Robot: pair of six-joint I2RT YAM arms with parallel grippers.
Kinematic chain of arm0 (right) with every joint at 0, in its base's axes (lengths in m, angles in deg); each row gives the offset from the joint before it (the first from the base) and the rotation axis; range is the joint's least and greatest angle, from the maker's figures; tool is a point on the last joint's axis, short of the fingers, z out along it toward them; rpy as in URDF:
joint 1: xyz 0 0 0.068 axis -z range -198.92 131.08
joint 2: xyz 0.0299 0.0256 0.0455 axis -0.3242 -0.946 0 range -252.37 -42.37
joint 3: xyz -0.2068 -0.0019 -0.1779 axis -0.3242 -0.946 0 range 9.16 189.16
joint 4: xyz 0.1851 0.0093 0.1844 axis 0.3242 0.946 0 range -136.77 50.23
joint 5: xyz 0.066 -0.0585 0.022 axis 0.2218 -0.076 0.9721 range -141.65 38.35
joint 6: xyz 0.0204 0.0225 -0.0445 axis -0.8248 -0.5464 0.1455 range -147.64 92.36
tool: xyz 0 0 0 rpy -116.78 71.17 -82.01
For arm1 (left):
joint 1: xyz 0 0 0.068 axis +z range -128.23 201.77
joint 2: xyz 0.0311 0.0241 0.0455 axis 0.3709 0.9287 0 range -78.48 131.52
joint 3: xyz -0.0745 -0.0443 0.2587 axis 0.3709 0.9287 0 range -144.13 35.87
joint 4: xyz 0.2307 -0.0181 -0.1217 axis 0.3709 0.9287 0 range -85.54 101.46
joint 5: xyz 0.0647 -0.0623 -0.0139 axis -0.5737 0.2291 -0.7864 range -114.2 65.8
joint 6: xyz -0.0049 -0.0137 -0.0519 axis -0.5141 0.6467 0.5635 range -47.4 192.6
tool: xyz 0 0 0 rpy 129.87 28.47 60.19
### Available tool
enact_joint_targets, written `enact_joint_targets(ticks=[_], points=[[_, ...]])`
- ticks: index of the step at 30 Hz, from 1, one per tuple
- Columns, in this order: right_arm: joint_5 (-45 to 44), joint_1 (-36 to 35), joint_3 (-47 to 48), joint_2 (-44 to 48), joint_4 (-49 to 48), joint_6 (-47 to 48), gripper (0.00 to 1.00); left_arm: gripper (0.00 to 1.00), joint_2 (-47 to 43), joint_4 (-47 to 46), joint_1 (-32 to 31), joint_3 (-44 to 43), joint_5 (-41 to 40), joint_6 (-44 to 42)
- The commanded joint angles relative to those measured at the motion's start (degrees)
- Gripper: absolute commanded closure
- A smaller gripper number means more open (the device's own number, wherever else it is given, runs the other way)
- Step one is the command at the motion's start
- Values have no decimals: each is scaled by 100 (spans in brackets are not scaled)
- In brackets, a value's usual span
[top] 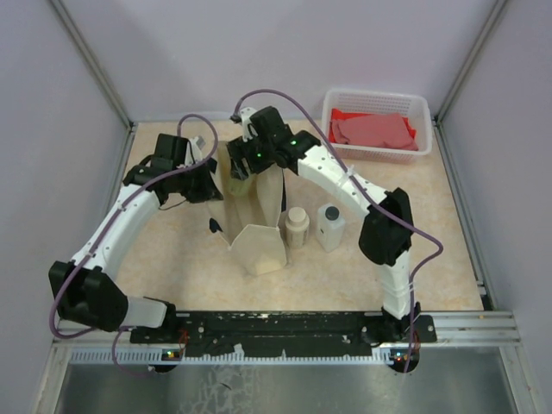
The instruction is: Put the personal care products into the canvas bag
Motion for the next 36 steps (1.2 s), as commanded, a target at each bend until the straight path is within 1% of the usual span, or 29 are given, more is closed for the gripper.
enact_joint_targets(ticks=[1, 6, 9, 18, 23, 24, 27, 28, 30, 33, 35, 36], points=[[-388, -102, 215, 10, -964, 76, 100, 91, -179, -88, -24, 127, 126, 129], [-1062, -264, 230, -294, -1102, 297, 100, 91, -238, -340, -24, 357, 220, 261], [-1182, -294, 253, -464, -1138, 276, 100, 91, -264, -412, -25, 364, 230, 303], [-1771, -367, -166, -624, -1617, 486, 100, 91, -243, -328, -25, 302, 183, 290], [-1907, -365, -116, -801, -1489, 600, 100, 91, -217, -303, -25, 291, 182, 283], [-1907, -367, -50, -866, -1439, 597, 98, 91, -210, -292, -25, 295, 191, 287], [-1836, -367, 18, -1003, -1300, 576, 86, 91, -184, -271, -25, 295, 219, 311], [-1804, -367, 5, -1028, -1290, 564, 84, 91, -177, -274, -25, 295, 230, 321], [-1791, -365, -50, -1061, -1276, 536, 84, 90, -179, -271, -25, 300, 228, 322], [-1790, -365, -145, -1057, -1317, 538, 88, 91, -184, -263, -25, 314, 221, 331], [-1775, -365, -148, -1059, -1322, 543, 87, 90, -195, -264, -25, 321, 219, 336], [-1752, -367, -140, -1066, -1318, 557, 84, 91, -196, -266, -25, 329, 219, 332]])
